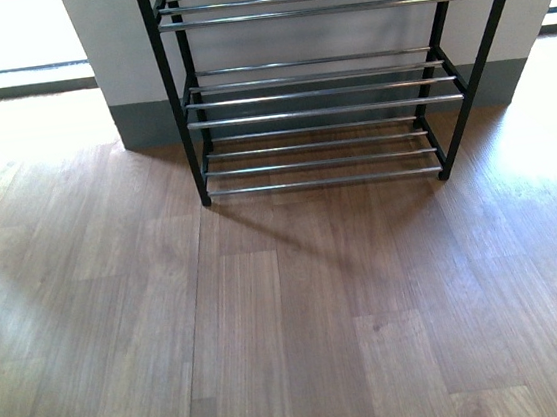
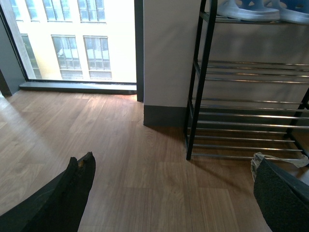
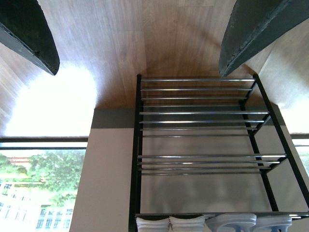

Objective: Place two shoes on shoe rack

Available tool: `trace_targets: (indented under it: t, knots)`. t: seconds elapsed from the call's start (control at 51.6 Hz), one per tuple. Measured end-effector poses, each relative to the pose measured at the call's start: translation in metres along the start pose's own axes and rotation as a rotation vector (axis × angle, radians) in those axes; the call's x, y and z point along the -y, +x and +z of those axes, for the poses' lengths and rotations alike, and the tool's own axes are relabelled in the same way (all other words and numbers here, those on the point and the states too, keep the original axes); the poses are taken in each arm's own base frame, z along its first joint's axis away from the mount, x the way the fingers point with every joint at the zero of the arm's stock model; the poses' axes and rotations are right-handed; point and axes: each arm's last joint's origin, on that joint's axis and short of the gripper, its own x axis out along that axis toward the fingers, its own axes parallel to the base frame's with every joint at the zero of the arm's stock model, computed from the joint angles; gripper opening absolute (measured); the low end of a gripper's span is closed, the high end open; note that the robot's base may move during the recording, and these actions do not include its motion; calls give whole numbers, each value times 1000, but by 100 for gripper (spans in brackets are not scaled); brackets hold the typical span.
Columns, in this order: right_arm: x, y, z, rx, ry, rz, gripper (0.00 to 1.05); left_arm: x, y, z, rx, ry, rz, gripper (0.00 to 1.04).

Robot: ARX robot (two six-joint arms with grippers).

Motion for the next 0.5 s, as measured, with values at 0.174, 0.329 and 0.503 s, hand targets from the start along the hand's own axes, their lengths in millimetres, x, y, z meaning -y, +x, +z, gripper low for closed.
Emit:
trace_targets:
  t: [0.174,0.329,0.503]
  knots:
    - [0,0,0,0,0,0,96,0,0,0,0,0,0,95]
    - [0,0,0,0,0,1,96,0,0,0,0,0,0,95]
    - [0,0,0,0,0,1,96,0,0,0,0,0,0,95]
